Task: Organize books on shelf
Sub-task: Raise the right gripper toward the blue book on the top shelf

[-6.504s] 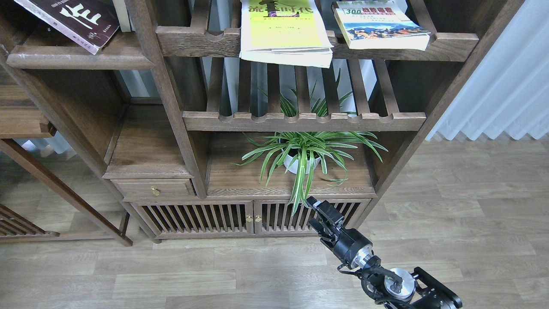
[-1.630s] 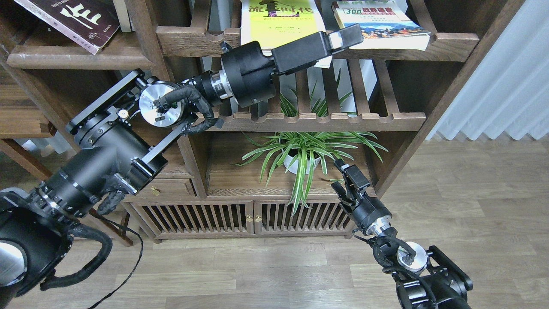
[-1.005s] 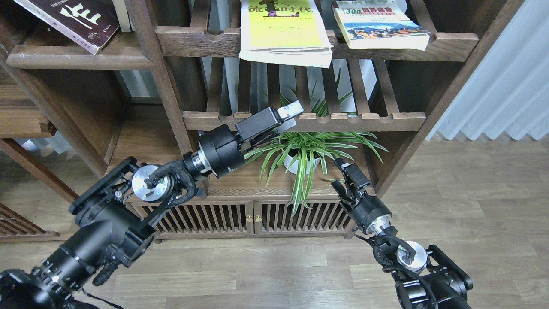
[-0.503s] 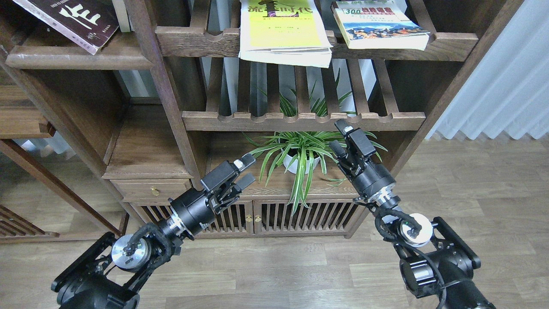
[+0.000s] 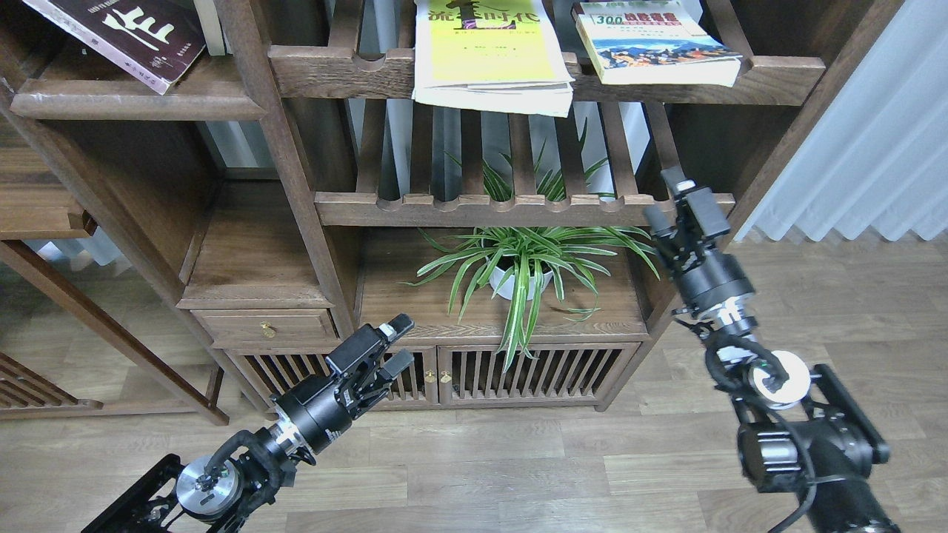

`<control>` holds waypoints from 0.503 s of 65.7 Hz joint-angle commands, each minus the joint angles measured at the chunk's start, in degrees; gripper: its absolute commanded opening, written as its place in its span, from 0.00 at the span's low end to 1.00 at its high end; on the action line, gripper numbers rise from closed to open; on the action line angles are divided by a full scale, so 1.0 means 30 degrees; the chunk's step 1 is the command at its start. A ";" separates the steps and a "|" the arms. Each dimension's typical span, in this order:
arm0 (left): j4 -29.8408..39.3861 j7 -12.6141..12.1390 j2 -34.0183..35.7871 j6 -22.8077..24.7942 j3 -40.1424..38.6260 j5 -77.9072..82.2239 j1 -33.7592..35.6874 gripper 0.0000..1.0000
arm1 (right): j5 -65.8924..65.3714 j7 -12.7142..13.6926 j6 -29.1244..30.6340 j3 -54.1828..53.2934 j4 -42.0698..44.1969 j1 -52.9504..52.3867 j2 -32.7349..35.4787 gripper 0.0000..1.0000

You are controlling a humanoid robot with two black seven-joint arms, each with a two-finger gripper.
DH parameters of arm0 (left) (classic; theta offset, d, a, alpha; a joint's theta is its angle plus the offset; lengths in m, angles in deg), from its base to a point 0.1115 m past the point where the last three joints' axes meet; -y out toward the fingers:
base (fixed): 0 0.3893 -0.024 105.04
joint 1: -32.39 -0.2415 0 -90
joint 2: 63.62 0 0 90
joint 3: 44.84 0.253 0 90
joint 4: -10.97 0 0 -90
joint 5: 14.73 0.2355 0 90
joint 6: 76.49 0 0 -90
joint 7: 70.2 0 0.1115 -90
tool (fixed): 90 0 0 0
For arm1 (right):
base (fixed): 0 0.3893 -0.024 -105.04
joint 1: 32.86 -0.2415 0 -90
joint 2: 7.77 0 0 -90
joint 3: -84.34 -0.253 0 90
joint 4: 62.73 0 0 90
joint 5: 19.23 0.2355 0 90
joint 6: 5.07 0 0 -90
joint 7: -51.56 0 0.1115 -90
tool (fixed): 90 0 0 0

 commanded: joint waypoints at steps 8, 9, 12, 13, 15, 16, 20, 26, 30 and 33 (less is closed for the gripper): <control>-0.0001 0.0000 0.0019 0.0001 0.0006 0.0001 -0.0193 1.00 | 0.0944 0.0005 -0.0627 -0.0192 -0.0833 -0.0161 0.1471 0.97; -0.0001 0.0000 0.0019 0.0001 0.0006 0.0001 -0.0193 1.00 | 0.0944 0.0005 -0.0627 -0.0192 -0.0862 -0.0161 0.1501 0.97; -0.0001 0.0000 0.0019 0.0001 0.0006 0.0001 -0.0193 1.00 | 0.0944 0.0005 -0.0627 -0.0192 -0.1009 -0.0190 0.1677 0.97; -0.0001 0.0000 0.0019 0.0001 0.0006 0.0001 -0.0222 1.00 | 0.0944 0.0005 -0.0627 -0.0192 -0.1067 -0.0190 0.1707 0.97; -0.0001 0.0000 0.0019 0.0001 0.0006 0.0001 -0.0222 1.00 | 0.0944 0.0005 -0.0627 -0.0192 -0.1155 -0.0190 0.1794 0.97; -0.0001 0.0000 0.0019 0.0001 0.0006 0.0001 -0.0222 1.00 | 0.0944 0.0005 -0.0627 -0.0192 -0.1272 -0.0190 0.1853 0.97; -0.0001 0.0000 0.0019 0.0001 0.0006 0.0001 -0.0222 1.00 | 0.0944 0.0005 -0.0656 -0.0192 -0.1565 -0.0190 0.2058 0.97; -0.0001 0.0000 0.0048 0.0001 0.0006 0.0001 -0.0222 1.00 | 0.0944 0.0034 -0.0744 -0.0163 -0.1975 -0.0248 0.2351 0.97; -0.0001 0.0000 0.0077 0.0001 0.0006 0.0001 -0.0222 1.00 | 0.0944 0.0034 -0.0890 -0.0163 -0.2064 -0.0307 0.2410 0.97; -0.0001 0.0000 0.0165 0.0001 0.0006 0.0001 -0.0251 1.00 | 0.0944 0.0034 -0.1037 -0.0134 -0.2181 -0.0395 0.2527 0.96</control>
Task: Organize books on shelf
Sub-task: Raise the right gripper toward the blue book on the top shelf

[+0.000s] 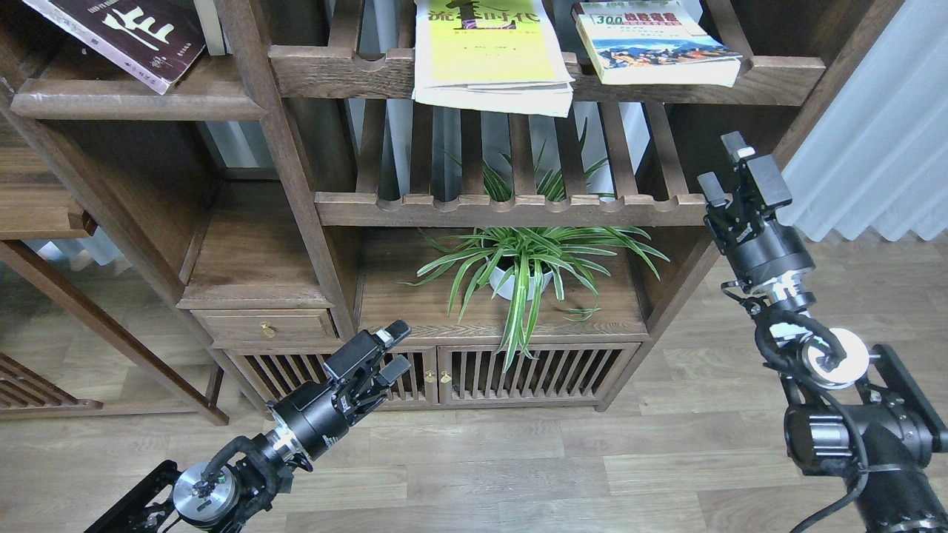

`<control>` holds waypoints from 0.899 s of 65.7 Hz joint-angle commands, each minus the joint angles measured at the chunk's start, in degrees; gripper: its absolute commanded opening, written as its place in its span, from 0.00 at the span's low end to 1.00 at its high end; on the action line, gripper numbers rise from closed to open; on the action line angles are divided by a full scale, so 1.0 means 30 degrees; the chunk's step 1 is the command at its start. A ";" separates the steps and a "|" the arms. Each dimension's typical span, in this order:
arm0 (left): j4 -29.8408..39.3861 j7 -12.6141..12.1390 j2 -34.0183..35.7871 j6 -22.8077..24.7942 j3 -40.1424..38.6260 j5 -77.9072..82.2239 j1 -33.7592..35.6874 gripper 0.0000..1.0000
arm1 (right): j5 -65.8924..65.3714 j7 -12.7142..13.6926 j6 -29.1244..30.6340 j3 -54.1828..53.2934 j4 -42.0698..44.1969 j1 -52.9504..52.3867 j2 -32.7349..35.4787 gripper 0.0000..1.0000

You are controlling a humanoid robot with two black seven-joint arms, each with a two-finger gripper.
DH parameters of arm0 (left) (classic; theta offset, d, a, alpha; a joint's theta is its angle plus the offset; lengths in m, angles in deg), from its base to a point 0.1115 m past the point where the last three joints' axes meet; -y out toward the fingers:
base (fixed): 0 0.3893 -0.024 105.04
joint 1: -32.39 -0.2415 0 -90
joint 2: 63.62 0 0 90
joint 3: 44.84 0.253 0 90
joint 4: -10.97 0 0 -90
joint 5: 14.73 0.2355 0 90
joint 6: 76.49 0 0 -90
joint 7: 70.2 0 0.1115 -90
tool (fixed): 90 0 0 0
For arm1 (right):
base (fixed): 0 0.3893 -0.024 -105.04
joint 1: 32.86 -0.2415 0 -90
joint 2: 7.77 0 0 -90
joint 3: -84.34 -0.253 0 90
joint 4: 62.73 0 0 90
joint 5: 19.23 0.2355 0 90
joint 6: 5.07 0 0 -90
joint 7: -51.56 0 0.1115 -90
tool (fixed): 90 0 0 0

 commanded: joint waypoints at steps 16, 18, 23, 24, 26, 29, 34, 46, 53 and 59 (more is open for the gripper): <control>-0.0088 0.0001 0.0288 0.0001 -0.0030 0.0001 -0.0145 1.00 | -0.0060 0.0060 -0.0907 0.0338 -0.0947 -0.0759 0.0561 0.96; -0.0146 0.0001 0.0317 0.0001 -0.0030 0.0001 -0.0174 1.00 | -0.0089 0.0060 -0.1024 0.0338 -0.1064 -0.0818 0.0532 0.96; -0.0205 0.0001 0.0493 0.0001 -0.0001 0.0001 -0.0175 1.00 | -0.0119 0.0060 -0.1376 0.0338 -0.1327 -0.0994 0.0532 0.96; -0.0205 0.0001 0.0522 0.0001 -0.0030 0.0001 -0.0175 1.00 | -0.0119 0.0060 -0.1406 0.0338 -0.1386 -0.1023 0.0532 0.96; -0.0205 0.0001 0.0552 0.0001 -0.0030 0.0001 -0.0175 1.00 | -0.0119 0.0060 -0.1494 0.0338 -0.1503 -0.1053 0.0561 0.96; -0.0234 0.0001 0.0610 0.0001 -0.0030 0.0001 -0.0175 1.00 | -0.0119 0.0060 -0.1611 0.0338 -0.1679 -0.1082 0.0590 0.96; -0.0234 0.0001 0.0757 0.0001 -0.0030 -0.0028 -0.0204 1.00 | -0.0119 0.0060 -0.1786 0.0338 -0.2118 -0.1141 0.1027 0.96; -0.0234 0.0001 0.0816 0.0001 -0.0001 -0.0028 -0.0292 1.00 | -0.0119 0.0060 -0.2109 0.0251 -0.2529 -0.1258 0.1615 0.96; -0.0234 0.0001 0.0816 0.0001 -0.0001 -0.0028 -0.0321 1.00 | -0.0090 0.0060 -0.2138 0.0192 -0.2734 -0.1258 0.1938 0.96; -0.0234 0.0001 0.0816 0.0001 -0.0001 -0.0028 -0.0321 1.00 | -0.0061 0.0090 -0.2197 0.0162 -0.3056 -0.1229 0.2260 0.96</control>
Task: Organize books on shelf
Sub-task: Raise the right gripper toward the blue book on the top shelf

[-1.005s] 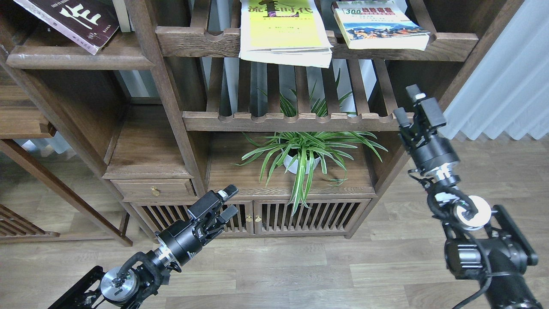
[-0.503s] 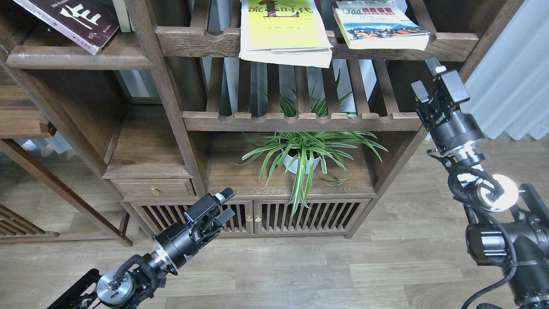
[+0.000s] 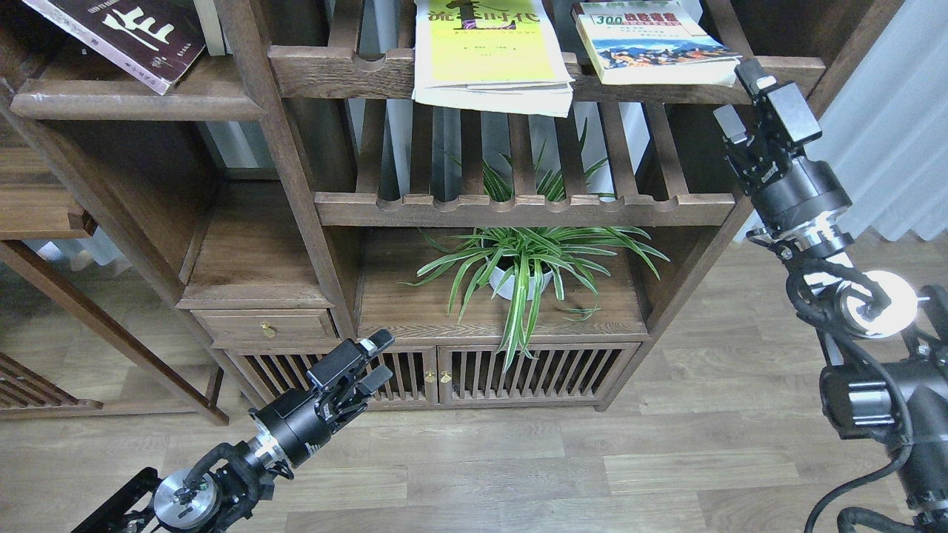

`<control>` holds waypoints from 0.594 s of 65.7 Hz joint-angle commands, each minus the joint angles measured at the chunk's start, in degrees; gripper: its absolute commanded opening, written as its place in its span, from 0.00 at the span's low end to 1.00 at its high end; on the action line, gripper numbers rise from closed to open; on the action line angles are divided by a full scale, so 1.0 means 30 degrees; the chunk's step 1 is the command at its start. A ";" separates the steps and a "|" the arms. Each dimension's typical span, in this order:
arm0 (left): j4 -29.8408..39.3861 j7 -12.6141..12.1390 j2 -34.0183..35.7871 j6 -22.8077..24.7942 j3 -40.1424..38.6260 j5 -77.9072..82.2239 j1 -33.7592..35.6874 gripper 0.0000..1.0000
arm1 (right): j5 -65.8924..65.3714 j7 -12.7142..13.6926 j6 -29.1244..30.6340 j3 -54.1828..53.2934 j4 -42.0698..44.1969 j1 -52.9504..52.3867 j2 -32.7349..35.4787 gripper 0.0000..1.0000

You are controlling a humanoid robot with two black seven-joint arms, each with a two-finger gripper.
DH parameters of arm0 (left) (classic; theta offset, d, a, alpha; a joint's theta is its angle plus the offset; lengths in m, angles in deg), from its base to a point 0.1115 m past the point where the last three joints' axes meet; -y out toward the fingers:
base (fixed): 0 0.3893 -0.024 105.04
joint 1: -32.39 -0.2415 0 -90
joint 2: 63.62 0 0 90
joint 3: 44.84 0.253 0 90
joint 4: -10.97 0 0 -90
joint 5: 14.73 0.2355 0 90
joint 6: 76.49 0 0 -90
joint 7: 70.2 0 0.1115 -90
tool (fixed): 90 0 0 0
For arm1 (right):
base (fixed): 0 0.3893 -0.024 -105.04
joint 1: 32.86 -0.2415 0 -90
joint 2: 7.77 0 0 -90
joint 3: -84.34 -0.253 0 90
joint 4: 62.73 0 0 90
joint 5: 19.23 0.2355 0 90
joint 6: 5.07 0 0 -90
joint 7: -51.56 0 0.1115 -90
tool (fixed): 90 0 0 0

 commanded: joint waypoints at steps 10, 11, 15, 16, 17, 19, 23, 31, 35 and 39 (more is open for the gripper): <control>0.0000 0.0000 0.0000 -0.0001 0.0007 0.0001 -0.0011 1.00 | 0.0032 0.0085 -0.0060 0.0110 -0.0833 0.0088 0.0555 0.96; 0.0000 0.0000 0.0029 -0.0001 0.0007 0.0001 -0.0011 1.00 | 0.0003 0.0086 -0.0060 0.0140 -0.0862 0.0118 0.0555 0.96; 0.0000 0.0000 0.0000 -0.0001 0.0007 0.0001 -0.0040 1.00 | -0.0027 0.0144 -0.0060 0.0315 -0.1009 0.0235 0.0585 0.96; 0.0000 0.0000 0.0000 -0.0001 0.0007 0.0001 -0.0041 1.00 | -0.0027 0.0173 -0.0089 0.0403 -0.1009 0.0235 0.0585 0.96; 0.0000 0.0000 0.0000 -0.0001 0.0007 0.0001 -0.0041 1.00 | -0.0027 0.0174 -0.0089 0.0433 -0.1038 0.0235 0.0585 0.96; -0.0029 0.0000 0.0000 -0.0001 0.0007 0.0001 -0.0070 1.00 | -0.0056 0.0174 -0.0177 0.0725 -0.1038 0.0235 0.0556 0.96; -0.0058 0.0000 0.0000 -0.0001 0.0007 0.0001 -0.0128 1.00 | -0.0056 0.0173 -0.0265 0.0902 -0.1038 0.0206 0.0555 0.96; -0.0087 0.0000 0.0000 -0.0001 0.0007 0.0001 -0.0333 1.00 | -0.0056 0.0174 -0.1084 0.1048 -0.1301 0.0119 0.0321 0.96; -0.0116 0.0000 0.0029 -0.0001 0.0007 0.0001 -0.0392 1.00 | -0.0056 0.0144 -0.1437 0.1048 -0.1361 0.0030 0.0204 0.96; -0.0117 0.0000 0.0029 -0.0001 -0.0022 0.0001 -0.0392 1.00 | -0.0056 0.0144 -0.1613 0.1048 -0.1390 -0.0087 0.0175 0.96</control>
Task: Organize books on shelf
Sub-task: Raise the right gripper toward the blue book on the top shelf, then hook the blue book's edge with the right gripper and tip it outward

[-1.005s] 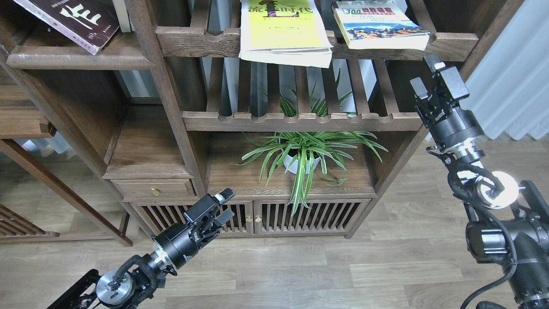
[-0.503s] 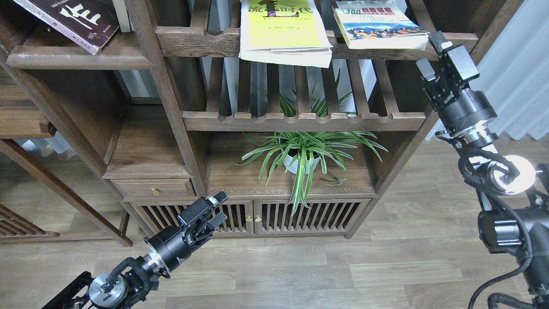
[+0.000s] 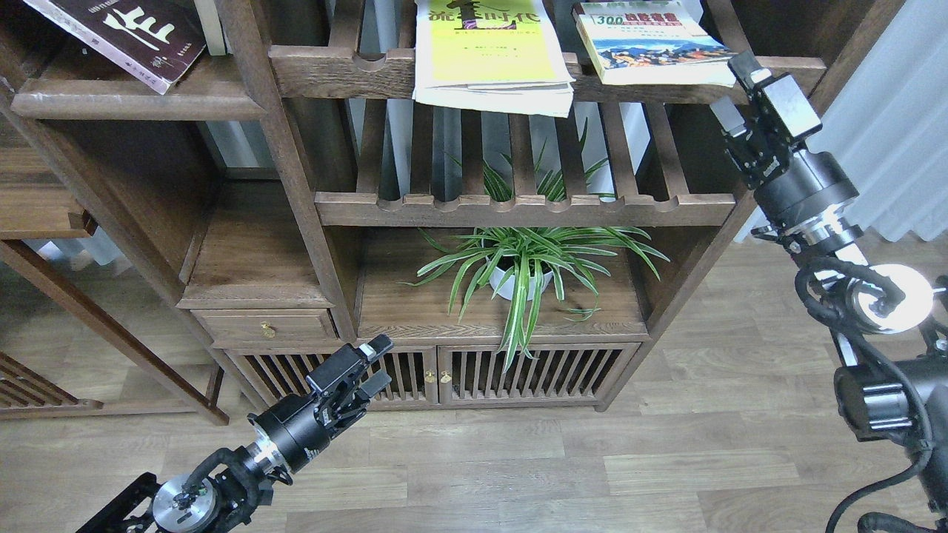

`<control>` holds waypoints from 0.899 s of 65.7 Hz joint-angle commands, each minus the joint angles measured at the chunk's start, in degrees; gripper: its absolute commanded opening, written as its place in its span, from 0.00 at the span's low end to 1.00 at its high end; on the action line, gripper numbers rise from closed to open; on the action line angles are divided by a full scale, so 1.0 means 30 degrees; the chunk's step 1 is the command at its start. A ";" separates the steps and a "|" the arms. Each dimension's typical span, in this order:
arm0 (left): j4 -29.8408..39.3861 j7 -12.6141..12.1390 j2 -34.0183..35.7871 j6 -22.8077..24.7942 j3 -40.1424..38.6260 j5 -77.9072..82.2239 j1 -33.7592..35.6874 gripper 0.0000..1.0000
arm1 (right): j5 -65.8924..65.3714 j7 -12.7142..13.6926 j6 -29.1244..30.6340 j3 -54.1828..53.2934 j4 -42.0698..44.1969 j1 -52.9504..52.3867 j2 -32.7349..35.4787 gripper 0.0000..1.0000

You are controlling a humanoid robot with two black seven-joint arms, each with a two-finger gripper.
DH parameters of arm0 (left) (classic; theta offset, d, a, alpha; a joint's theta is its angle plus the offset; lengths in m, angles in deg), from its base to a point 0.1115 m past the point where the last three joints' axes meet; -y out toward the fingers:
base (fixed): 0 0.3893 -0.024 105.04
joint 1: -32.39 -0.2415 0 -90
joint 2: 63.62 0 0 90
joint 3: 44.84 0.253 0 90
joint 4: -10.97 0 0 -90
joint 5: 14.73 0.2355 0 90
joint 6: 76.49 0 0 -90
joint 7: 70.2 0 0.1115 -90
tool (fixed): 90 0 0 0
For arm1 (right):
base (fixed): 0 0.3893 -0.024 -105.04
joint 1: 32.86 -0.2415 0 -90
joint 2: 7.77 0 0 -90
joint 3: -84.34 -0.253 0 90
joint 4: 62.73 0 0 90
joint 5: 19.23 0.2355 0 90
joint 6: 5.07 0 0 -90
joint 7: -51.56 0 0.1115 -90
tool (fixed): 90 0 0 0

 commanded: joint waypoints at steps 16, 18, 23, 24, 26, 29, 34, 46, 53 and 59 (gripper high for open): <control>-0.0465 0.0001 0.0027 -0.0001 -0.0031 -0.0028 -0.0092 1.00 | 0.0001 -0.0025 -0.1218 0.0012 -0.0246 -0.1054 -0.0086 0.96; -0.0494 0.0001 -0.0002 -0.0001 -0.0002 -0.0028 -0.0092 1.00 | 0.0001 -0.0025 -0.1276 0.0012 -0.0276 -0.1142 -0.0086 0.96; -0.0523 0.0001 -0.0002 -0.0001 -0.0002 -0.0028 -0.0092 1.00 | 0.0001 -0.0025 -0.1452 0.0012 -0.0392 -0.1230 -0.0086 0.96; -0.0523 0.0001 -0.0002 -0.0001 -0.0031 -0.0028 -0.0092 1.00 | 0.0001 -0.0025 -0.1481 0.0012 -0.0422 -0.1230 -0.0086 0.96; -0.0552 0.0001 -0.0002 -0.0001 -0.0031 -0.0028 -0.0092 1.00 | 0.0001 -0.0025 -0.1686 0.0042 -0.0568 -0.1260 -0.0086 0.96; -0.0582 0.0001 -0.0002 -0.0001 -0.0031 -0.0028 -0.0092 1.00 | -0.0028 -0.0025 -0.1950 0.0187 -0.0715 -0.1260 -0.0115 0.96; -0.0757 0.0001 -0.0002 -0.0001 -0.0031 -0.0028 -0.0092 1.00 | -0.0029 -0.0055 -0.2155 0.0656 -0.0978 -0.1260 -0.0115 0.96; -0.0875 0.0001 -0.0002 -0.0001 -0.0031 -0.0028 -0.0063 1.00 | -0.0117 -0.0113 -0.2272 0.1155 -0.1008 -0.1494 -0.0671 0.94; -0.0875 0.0001 0.0027 -0.0001 -0.0031 -0.0086 -0.0063 1.00 | -0.0117 -0.0172 -0.3034 0.1155 -0.0979 -0.1582 -0.0993 0.94; -0.0875 0.0001 0.0085 -0.0001 -0.0061 -0.0116 -0.0063 1.00 | -0.0087 -0.0201 -0.3532 0.1126 -0.0920 -0.1845 -0.1257 0.94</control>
